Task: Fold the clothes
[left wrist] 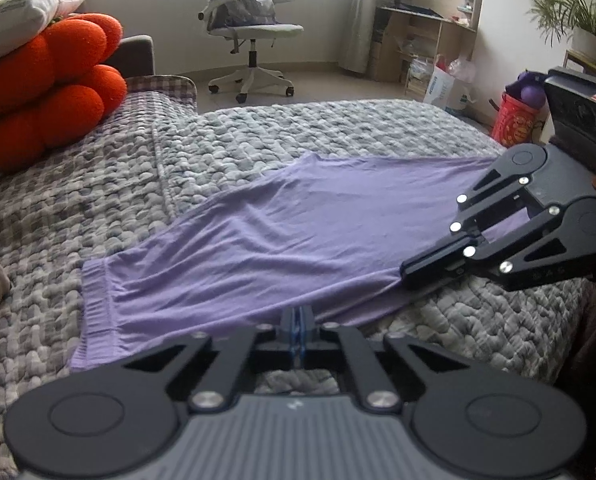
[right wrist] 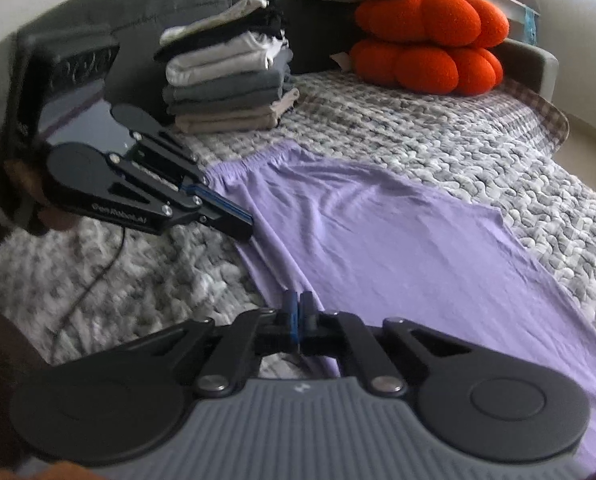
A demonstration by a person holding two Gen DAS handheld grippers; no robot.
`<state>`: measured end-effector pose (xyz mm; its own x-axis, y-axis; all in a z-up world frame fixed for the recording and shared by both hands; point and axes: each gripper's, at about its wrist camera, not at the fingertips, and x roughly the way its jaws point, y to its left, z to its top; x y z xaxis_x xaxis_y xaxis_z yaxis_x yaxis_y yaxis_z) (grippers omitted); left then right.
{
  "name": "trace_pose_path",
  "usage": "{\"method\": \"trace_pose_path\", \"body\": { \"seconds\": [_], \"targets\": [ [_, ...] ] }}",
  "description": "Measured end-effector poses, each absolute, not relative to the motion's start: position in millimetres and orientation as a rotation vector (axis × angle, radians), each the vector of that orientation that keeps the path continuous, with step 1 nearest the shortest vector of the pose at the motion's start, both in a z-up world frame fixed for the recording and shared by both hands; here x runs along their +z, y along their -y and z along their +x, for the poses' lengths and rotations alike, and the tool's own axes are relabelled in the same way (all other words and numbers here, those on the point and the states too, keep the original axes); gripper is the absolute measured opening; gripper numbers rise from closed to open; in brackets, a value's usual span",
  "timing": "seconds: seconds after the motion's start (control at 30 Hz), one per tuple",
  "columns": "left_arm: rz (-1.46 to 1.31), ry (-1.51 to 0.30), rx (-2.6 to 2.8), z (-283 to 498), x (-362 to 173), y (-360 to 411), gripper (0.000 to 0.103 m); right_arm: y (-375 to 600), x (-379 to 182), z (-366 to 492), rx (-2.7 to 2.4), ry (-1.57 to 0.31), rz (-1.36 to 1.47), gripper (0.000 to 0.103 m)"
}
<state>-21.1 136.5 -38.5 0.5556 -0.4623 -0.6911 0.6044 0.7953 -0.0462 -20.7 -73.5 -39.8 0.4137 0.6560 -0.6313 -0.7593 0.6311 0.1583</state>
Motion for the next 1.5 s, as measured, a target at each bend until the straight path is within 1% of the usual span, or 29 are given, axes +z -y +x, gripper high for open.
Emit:
{"method": "trace_pose_path", "body": {
  "seconds": [0.2,0.33,0.4,0.43,0.47,0.5,0.57,0.6,0.67,1.13,1.27,1.33,1.43,1.47,1.5],
  "targets": [
    [0.218,-0.741,-0.650,-30,-32,-142,0.001,77,-39,-20,0.950,-0.761,-0.085,0.000],
    [0.215,-0.738,-0.638,-32,-33,-147,0.003,77,-38,-17,0.946,-0.772,-0.057,0.000],
    [0.220,-0.737,-0.629,-33,-34,-148,0.016,77,-38,-16,0.931,-0.772,-0.057,0.001],
    [0.220,-0.739,-0.623,-33,-35,-149,0.018,76,-37,-15,0.925,-0.773,-0.057,0.003],
    [0.219,-0.741,-0.618,-33,-36,-150,0.018,75,-37,-15,0.920,-0.775,-0.057,0.011],
    [0.218,-0.743,-0.612,-33,-37,-151,0.018,73,-36,-15,0.922,-0.774,-0.066,0.015],
    [0.217,-0.745,-0.603,-32,-39,-152,0.018,65,-34,-15,0.937,-0.768,-0.095,0.016],
    [0.218,-0.746,-0.598,-31,-40,-153,0.019,61,-33,-16,0.949,-0.761,-0.104,0.019],
    [0.209,-0.748,-0.584,-29,-42,-155,0.019,51,-30,-16,0.975,-0.746,-0.122,0.023],
    [0.133,-0.747,-0.546,-25,-51,-172,0.019,9,-32,-3,1.029,-0.723,-0.195,0.022],
    [0.136,-0.753,-0.546,-24,-53,-171,0.019,6,-37,0,1.031,-0.731,-0.199,0.017],
    [0.130,-0.752,-0.547,-24,-53,-172,0.019,3,-40,0,1.025,-0.736,-0.216,0.017],
    [0.125,-0.753,-0.545,-24,-54,-173,0.019,1,-47,2,1.015,-0.752,-0.227,0.009],
    [0.125,-0.753,-0.544,-24,-54,-173,0.019,1,-48,3,1.011,-0.756,-0.226,0.004],
    [0.124,-0.754,-0.543,-24,-54,-173,0.020,1,-49,4,1.007,-0.759,-0.221,0.001]
  ]
}}
